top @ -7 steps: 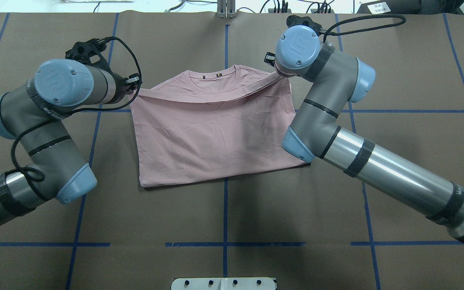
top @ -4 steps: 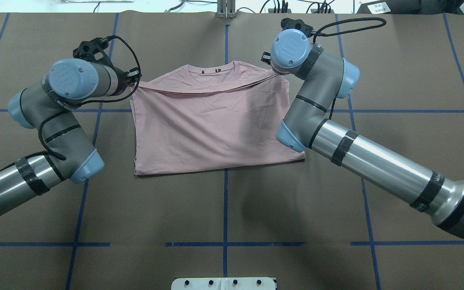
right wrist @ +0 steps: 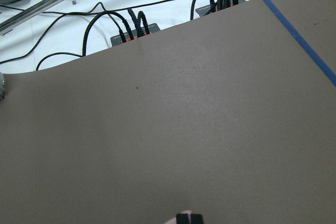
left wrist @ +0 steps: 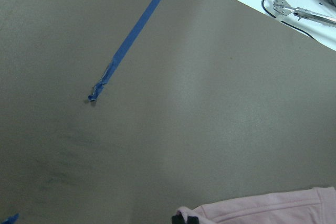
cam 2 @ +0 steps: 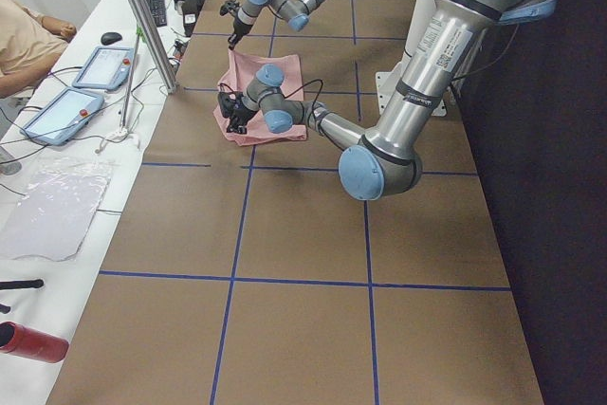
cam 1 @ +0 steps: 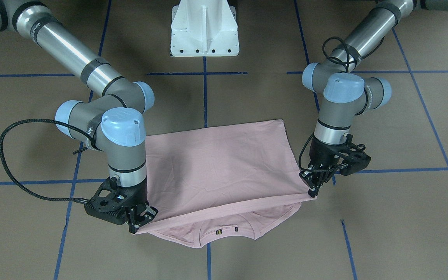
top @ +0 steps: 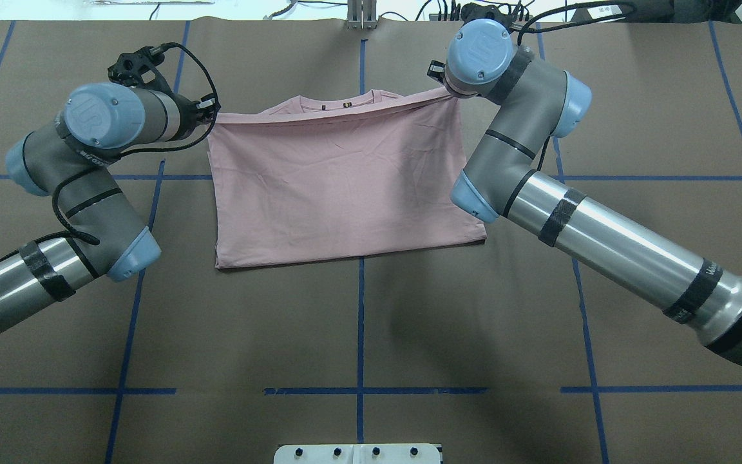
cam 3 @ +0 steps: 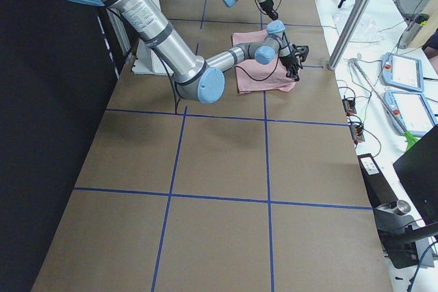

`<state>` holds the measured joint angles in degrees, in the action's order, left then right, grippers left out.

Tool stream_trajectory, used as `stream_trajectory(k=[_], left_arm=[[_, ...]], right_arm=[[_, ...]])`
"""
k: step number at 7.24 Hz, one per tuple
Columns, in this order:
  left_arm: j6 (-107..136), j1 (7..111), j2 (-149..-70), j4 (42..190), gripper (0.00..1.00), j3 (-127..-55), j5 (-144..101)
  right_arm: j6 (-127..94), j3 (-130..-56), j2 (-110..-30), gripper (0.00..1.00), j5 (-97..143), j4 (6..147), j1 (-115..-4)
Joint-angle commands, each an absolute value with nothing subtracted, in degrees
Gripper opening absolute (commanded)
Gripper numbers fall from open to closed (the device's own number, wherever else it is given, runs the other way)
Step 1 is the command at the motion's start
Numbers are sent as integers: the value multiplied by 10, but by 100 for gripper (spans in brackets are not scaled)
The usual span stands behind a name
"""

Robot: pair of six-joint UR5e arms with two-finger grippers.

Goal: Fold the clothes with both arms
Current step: 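Lay the hem down near the collar and open both grippers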

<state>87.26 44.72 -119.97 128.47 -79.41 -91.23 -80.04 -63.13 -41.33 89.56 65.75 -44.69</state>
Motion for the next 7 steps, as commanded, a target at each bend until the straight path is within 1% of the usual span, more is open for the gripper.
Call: stream_trajectory(k=[1, 2, 3, 4, 5, 6, 7], left_arm=[[874, 449, -1200, 1288, 0, -788, -912], [875, 448, -1200, 1288, 14, -781, -912], [875, 447, -1201, 1288, 30, -781, -912], [875, 446, -1201, 1288, 42, -781, -912], [876, 446, -1200, 1288, 90, -781, -912], [877, 448, -1199, 1302, 100, -786, -913], [876, 450, -1200, 1335, 100, -792, -918]], right_arm=[[-794, -617, -414, 0, 897, 657, -446], [-793, -614, -414, 19, 893, 657, -440], [-794, -605, -410, 99, 860, 657, -417], [-795, -605, -406, 100, 856, 656, -415], [-795, -606, -406, 100, 857, 656, -416], [-796, -620, -406, 100, 860, 655, -419], [-800, -649, -411, 100, 882, 655, -424]])
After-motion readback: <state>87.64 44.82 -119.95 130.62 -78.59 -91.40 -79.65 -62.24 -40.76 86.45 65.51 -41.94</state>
